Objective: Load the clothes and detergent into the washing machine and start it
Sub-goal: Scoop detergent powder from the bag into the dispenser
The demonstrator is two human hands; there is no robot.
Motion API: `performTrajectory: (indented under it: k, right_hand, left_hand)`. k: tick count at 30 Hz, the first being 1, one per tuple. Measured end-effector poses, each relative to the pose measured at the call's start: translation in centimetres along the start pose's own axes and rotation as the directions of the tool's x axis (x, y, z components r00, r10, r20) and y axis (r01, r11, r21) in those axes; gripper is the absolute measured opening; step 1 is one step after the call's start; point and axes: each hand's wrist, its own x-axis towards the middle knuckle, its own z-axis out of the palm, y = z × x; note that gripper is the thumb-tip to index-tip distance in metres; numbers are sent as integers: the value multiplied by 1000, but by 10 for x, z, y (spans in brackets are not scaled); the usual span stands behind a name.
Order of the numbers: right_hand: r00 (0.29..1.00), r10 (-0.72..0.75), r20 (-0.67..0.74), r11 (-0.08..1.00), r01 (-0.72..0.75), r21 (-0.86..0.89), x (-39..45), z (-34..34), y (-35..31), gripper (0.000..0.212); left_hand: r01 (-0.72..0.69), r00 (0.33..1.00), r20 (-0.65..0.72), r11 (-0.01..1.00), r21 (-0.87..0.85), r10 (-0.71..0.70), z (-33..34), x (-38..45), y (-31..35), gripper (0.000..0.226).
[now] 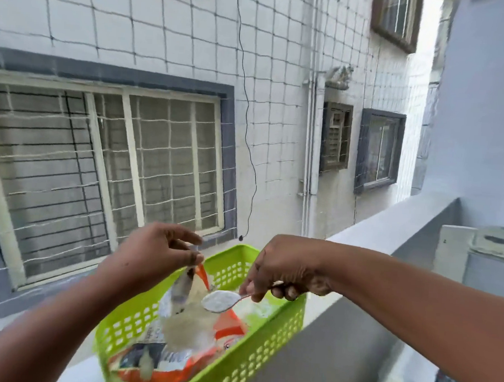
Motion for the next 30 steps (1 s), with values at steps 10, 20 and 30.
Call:
performTrajectory:
  k: [10,20,30]
  right_hand:
    - [997,-74,21,997,74,3,-70,-112,62,12]
    - [975,130,-181,985,-106,136,-177,-230,194,11]
    - [756,565,-331,806,-419,418,-265,-277,380,12]
  left_hand:
    - [164,971,-36,766,-621,-237,54,7,138,26]
    - [336,940,272,413,-846,-207,211,23,253,46]
    - [675,726,670,346,-651,-154,449,13,285,38]
